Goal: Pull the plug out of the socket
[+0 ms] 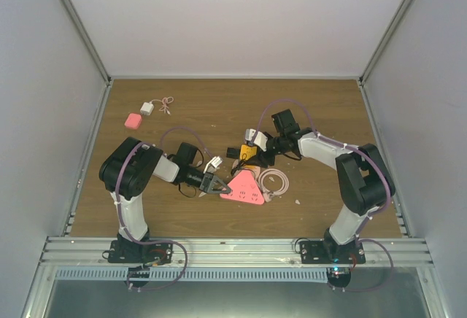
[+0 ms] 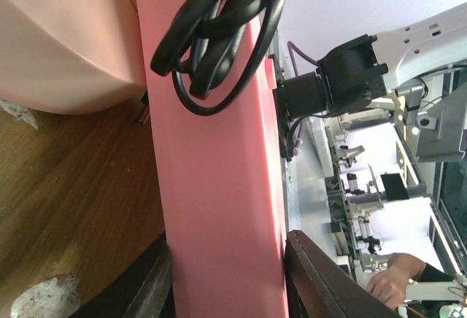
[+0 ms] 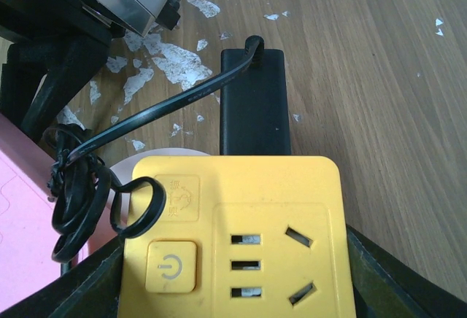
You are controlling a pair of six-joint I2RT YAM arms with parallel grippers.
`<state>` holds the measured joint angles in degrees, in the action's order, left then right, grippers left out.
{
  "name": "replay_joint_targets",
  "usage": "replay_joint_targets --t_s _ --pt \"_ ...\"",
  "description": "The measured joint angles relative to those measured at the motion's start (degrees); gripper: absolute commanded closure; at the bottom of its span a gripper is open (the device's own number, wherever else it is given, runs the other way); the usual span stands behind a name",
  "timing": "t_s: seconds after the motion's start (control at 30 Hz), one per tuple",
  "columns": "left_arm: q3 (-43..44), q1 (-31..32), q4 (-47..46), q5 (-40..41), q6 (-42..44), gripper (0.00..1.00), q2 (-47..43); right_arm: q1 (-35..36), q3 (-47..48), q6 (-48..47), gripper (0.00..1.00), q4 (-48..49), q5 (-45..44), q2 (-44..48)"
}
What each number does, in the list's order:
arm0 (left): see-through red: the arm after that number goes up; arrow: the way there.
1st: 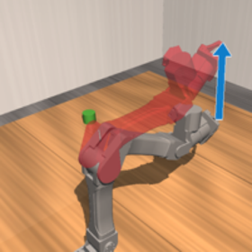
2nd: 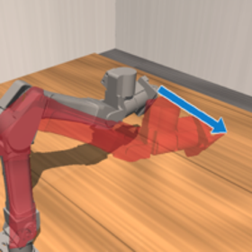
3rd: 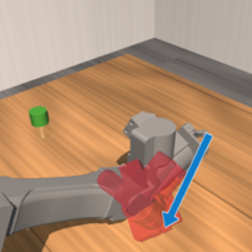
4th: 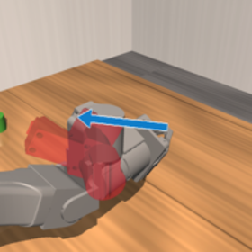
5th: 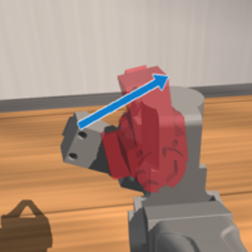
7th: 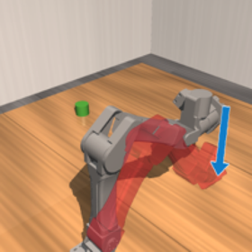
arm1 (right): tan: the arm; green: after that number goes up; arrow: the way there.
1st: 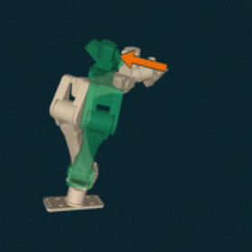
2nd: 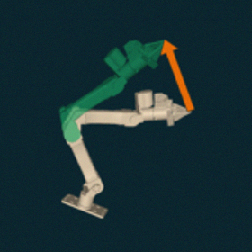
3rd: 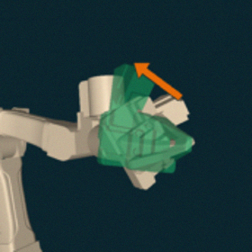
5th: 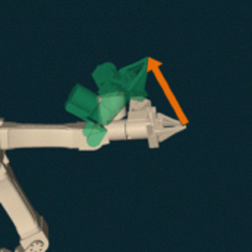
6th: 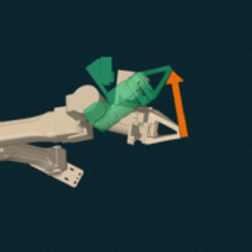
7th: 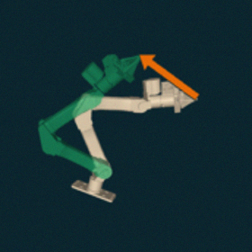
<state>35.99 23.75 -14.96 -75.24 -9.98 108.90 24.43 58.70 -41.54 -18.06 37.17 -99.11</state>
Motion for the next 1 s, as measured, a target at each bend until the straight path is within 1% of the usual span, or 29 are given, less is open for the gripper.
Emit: replay_joint_targets --t_s 0.1,0.3,1.0 --pt "-0.7 0.2 -1.6 0.26 -1.29 1.0 -0.28 0.0 -0.22 0.0 0.78 0.39 0.04 0.0" --pt "-1.64 1.09 -0.42 3.43 -1.16 1.0 -3.41 0.0 -0.22 0.02 0.79 0.39 0.5 -0.04" --pt "-2.12 1.6 0.66 5.84 0.59 1.0 -5.14 0.0 -0.22 0.0 0.8 0.68 0.83 -0.22"
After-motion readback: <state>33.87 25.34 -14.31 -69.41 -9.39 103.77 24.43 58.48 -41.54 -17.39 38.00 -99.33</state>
